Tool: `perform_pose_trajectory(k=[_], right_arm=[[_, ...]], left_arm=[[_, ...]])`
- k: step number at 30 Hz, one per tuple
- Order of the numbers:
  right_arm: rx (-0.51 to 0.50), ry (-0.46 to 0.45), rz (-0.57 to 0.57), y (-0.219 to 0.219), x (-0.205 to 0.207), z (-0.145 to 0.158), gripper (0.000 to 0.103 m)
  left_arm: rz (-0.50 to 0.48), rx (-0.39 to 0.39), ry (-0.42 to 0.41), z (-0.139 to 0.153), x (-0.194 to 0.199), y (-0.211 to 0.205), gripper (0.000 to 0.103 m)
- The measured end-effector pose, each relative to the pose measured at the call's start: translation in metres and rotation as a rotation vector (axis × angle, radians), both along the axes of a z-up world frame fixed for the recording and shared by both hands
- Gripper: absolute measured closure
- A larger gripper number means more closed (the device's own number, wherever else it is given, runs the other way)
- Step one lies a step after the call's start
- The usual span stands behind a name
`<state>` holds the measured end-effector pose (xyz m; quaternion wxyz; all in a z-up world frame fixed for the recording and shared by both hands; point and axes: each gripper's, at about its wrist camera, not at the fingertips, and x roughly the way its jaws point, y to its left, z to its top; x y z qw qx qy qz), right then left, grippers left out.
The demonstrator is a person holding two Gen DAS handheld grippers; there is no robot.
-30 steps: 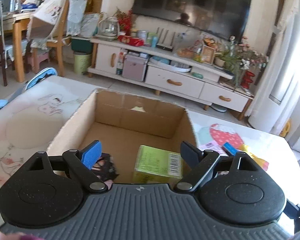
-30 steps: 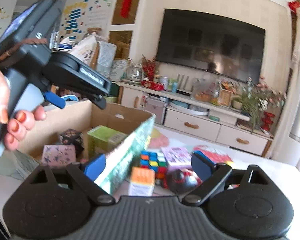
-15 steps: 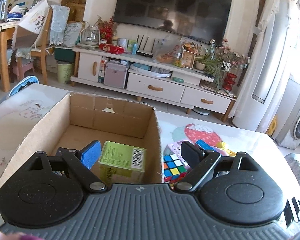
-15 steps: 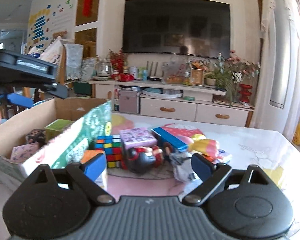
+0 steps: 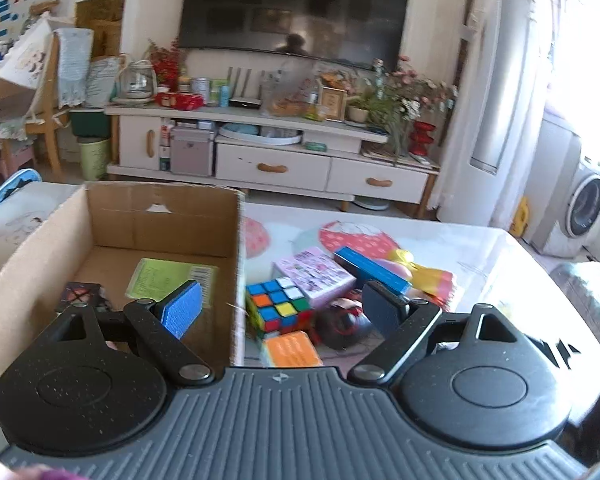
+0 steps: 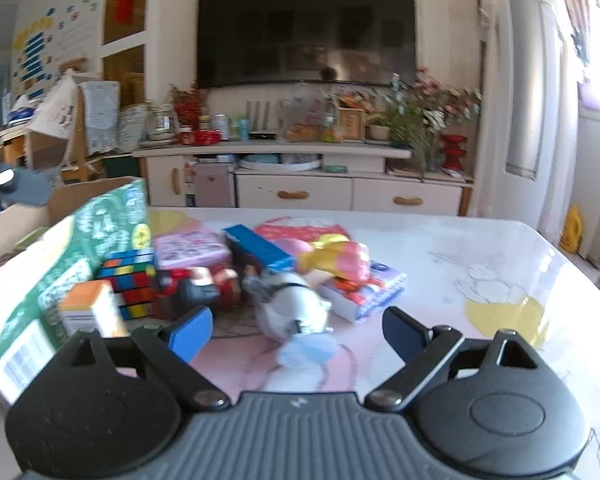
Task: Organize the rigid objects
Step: 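Move both tools back from the cardboard box to the pile, then grasp the orange-and-white small box with the left tool while the right grasps the silver robot figure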
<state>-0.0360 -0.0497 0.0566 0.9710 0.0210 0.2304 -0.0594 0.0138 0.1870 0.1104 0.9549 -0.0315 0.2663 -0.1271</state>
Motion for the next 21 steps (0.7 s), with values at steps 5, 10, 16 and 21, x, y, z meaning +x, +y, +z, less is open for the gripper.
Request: perform_pose_trajectory(k=[5,10,16,21], right_arm=[[0.019,0.017,-0.048,-0.023,0.008,-0.005,0.011],[0.018,0.026,0.005,-0.026,0.016,-0.010,0.011],[0.030,0.041,0.080,-0.029,0.030,-0.012,0.011],[0.090,0.067,0.120,-0.036,0.041,-0.014,0.011]], left_arm=[[-0.011,0.018,0.003,-0.006,-0.004,-0.004,0.000],[0.010,0.050,-0.002,-0.018,-0.014,-0.015,0.000],[0.055,0.114,-0.032,-0.032,-0.023,-0.029,0.000],[0.090,0.160,-0.007,-0.047,-0.016,-0.038,0.000]])
